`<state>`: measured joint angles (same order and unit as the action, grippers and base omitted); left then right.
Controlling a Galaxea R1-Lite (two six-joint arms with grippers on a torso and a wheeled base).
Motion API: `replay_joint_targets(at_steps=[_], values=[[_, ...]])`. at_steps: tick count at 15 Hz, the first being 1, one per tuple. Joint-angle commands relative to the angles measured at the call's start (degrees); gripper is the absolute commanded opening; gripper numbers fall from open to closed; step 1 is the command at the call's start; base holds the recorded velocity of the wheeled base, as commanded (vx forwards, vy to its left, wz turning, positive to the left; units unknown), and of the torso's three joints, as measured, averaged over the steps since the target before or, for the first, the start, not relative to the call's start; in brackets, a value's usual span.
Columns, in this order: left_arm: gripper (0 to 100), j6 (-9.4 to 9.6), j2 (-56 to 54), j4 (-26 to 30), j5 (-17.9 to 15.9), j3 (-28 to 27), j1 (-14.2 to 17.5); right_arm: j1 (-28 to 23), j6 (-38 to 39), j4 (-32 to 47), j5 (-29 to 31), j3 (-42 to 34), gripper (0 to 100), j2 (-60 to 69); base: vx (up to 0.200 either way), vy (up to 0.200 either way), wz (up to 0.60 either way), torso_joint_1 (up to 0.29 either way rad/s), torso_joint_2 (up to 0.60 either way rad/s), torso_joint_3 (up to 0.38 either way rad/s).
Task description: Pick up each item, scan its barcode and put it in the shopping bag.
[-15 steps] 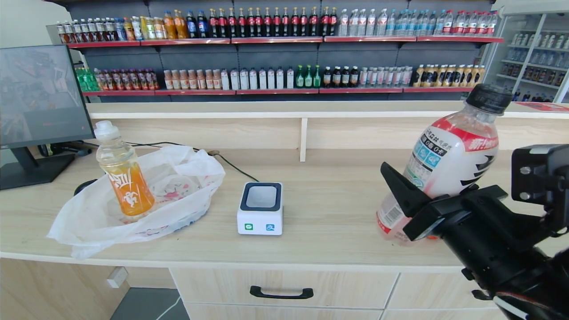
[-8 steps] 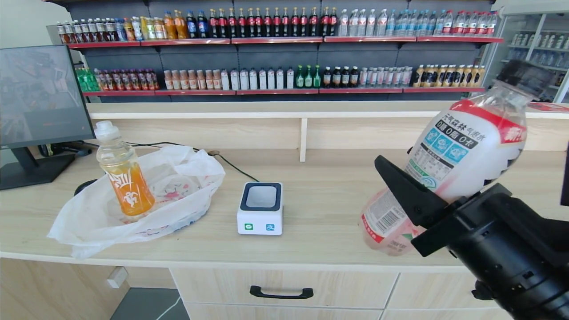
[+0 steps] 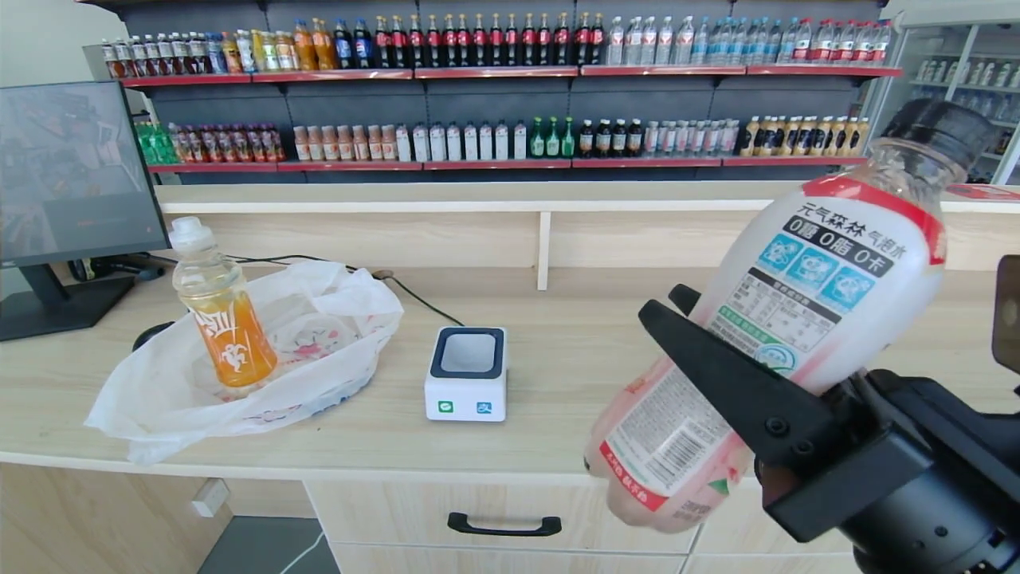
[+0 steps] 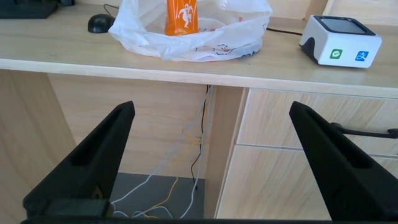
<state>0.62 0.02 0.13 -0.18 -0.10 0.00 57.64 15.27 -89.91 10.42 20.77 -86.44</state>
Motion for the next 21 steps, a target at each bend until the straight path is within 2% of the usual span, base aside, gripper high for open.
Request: replay_joint_targets(at_steps=[1,4,5,12,15,21], values=[[100,-0.01,-0.02,-0.05,0.01,0.01,0.0,0.19,-0.16,-0.09,-6.38,1.64,0,-1.27,0.0,0.0,0.0,0.0,0.0,0.0],[100,-0.01,-0.02,-0.05,0.01,0.01,0.0,0.19,4.85,-0.09,-7.96,6.03,0,-3.12,0.0,0.0,0.0,0.0,0.0,0.0],[100,-0.01,-0.02,-0.05,0.01,0.01,0.0,0.19,10.04,-0.09,-7.96,7.0,0,-3.73,0.0,0.0,0.0,0.0,0.0,0.0],[100,-0.01,-0.02,-0.05,0.01,0.01,0.0,3.71,23.05,-0.09,-7.79,7.44,0,-1.8,0.0,0.0,0.0,0.0,0.0,0.0],[100,-0.01,-0.02,0.04,0.01,0.01,0.0,3.45,29.11,-0.09,-7.87,6.3,0,-0.3,0.0,0.0,0.0,0.0,0.0,0.0],[100,-0.01,-0.02,0.04,0.01,0.01,0.0,3.01,34.65,-0.09,-7.35,3.92,0,0.31,0.0,0.0,0.0,0.0,0.0,0.0]])
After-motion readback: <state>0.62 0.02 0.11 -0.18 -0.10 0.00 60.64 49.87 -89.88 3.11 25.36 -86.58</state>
